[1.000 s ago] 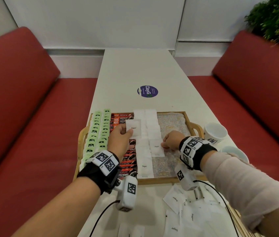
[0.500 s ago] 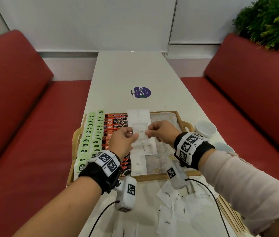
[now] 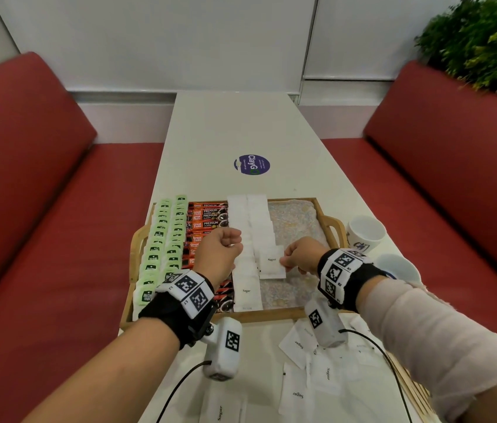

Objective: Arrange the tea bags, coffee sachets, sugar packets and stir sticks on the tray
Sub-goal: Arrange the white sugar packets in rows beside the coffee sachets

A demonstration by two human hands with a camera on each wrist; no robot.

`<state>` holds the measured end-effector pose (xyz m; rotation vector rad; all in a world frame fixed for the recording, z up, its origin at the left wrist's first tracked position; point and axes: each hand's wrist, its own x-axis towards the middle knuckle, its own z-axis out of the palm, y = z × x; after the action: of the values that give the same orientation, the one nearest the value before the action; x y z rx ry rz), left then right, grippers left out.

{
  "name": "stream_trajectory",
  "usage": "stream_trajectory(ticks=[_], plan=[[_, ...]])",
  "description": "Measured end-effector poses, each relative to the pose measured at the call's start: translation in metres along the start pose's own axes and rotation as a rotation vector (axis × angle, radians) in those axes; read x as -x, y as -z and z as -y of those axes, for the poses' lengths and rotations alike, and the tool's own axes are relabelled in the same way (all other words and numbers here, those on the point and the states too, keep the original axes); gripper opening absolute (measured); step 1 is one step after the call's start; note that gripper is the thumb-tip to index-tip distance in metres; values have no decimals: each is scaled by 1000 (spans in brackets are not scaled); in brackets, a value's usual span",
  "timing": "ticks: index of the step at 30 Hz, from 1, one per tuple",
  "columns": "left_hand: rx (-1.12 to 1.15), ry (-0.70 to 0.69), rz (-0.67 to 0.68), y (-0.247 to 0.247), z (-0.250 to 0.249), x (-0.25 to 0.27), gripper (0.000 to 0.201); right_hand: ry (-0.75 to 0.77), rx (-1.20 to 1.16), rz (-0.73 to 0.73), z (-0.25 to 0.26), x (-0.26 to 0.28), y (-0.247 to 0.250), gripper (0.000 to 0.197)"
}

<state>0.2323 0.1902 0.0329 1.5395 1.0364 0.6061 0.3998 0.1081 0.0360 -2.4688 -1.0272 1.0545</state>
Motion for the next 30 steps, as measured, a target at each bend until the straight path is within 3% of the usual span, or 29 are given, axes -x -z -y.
stream_trajectory(ticks=[10,13,17,22,25,30], plan=[[-58,-14,-30,5,3,-7,21,-66,67,37,9,-14,-6,20],[-61,-16,-24,5,4,-8,21,-99,188,14,11,-15,-9,19],[-62,-21,-19,6,5,-9,21,-13,44,-22,11,-10,-5,13],[-35,-17,1,2,4,-6,20,31,46,127,14,0,-9,5],[-21,-11,11,1,2,-3,20,19,131,158,16,1,-16,19],[-18,-15,14,0,1,6,18,43,93,126,16,17,-10,17]])
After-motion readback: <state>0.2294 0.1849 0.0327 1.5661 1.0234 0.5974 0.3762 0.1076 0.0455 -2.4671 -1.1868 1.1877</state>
